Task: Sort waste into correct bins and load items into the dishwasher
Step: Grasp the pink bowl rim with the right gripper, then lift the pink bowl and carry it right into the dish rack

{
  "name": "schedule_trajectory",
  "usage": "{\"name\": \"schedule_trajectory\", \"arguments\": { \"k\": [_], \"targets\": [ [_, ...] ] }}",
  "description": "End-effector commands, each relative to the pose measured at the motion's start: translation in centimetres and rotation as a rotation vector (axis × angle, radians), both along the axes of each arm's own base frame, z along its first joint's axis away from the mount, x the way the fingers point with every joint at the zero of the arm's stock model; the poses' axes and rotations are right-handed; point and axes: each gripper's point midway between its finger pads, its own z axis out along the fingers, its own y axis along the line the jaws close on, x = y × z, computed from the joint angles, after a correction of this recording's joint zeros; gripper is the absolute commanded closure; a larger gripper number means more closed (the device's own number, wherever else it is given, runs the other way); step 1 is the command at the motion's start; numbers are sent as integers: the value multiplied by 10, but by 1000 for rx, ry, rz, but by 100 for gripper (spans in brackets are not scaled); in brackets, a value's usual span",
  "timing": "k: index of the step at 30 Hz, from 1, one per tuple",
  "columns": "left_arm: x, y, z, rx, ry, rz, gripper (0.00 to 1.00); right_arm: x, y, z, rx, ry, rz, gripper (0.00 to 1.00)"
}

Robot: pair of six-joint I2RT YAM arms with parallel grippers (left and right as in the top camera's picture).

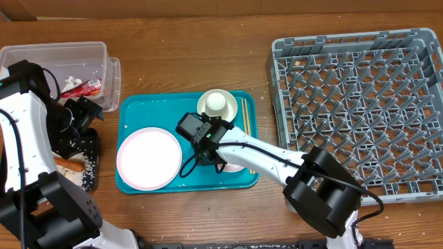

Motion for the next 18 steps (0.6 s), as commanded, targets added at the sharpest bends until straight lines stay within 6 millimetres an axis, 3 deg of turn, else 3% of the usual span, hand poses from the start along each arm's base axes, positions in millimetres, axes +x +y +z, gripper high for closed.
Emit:
{"name": "schedule_trajectory", "arguments": {
  "k": [1, 4, 6, 12, 18],
  "targets": [
    [-1, 0, -1, -10, 3, 16, 0, 6, 9, 11, 21, -10, -1, 86],
    [-1, 0, -1, -10, 3, 16, 0, 4, 18, 18, 54, 11, 6, 88],
    [-1, 0, -1, -10, 3, 16, 0, 3, 22, 23, 72, 22, 10, 95],
    [-1, 0, -1, -10, 3, 16, 0, 3, 23, 41, 64, 33, 14, 96],
    [-1, 0, -1, -10, 3, 16, 0, 5, 12, 95, 57, 4, 41, 96]
  ]
}}
